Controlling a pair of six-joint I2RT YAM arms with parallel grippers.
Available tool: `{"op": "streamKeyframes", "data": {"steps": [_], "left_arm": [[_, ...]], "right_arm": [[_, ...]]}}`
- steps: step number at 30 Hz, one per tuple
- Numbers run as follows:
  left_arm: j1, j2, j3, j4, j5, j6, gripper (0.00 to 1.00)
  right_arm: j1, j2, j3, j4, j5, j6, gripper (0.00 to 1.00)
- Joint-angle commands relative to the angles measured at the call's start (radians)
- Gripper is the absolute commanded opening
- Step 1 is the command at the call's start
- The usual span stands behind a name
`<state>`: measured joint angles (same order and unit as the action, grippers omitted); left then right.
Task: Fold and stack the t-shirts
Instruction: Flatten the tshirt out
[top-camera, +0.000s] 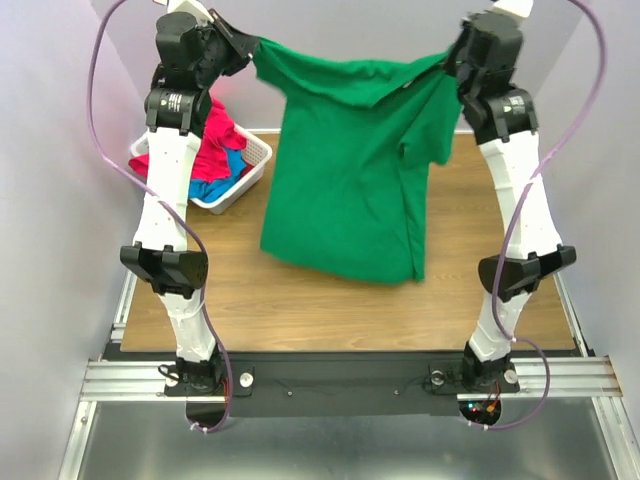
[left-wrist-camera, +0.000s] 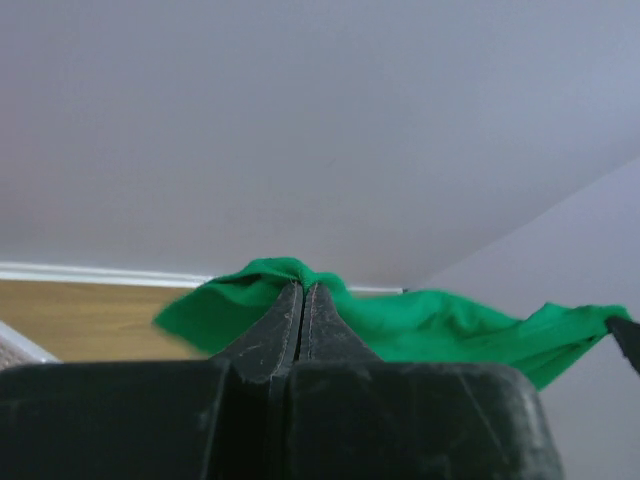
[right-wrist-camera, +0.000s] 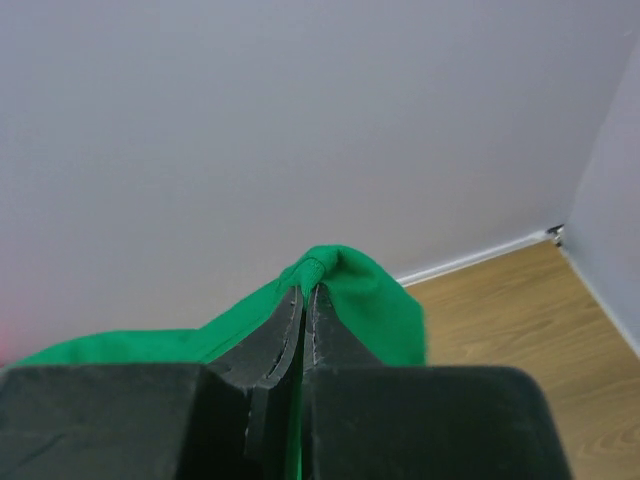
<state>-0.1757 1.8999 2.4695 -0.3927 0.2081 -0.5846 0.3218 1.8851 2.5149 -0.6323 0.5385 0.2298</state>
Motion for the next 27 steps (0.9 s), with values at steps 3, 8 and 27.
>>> {"op": "streamKeyframes", "data": {"steps": [3, 8, 27], "left_arm": [[0.022, -0.214, -0.056, 0.195, 0.082, -0.014, 0.0], [0.022, -0.317, -0.254, 0.19, 0.096, 0.009, 0.0], [-0.005, -1.281, -2.061, 0.132, -0.096, -0.27, 0.14]], "right_arm": [[-0.067, -0.242, -0.096, 0.298, -0.107, -0.033, 0.0], [-0.067, -0.412, -0.384, 0.299, -0.068, -0.064, 0.0], [-0.067, -1.132, -1.768, -0.243, -0.33, 0.563, 0.12]]}}
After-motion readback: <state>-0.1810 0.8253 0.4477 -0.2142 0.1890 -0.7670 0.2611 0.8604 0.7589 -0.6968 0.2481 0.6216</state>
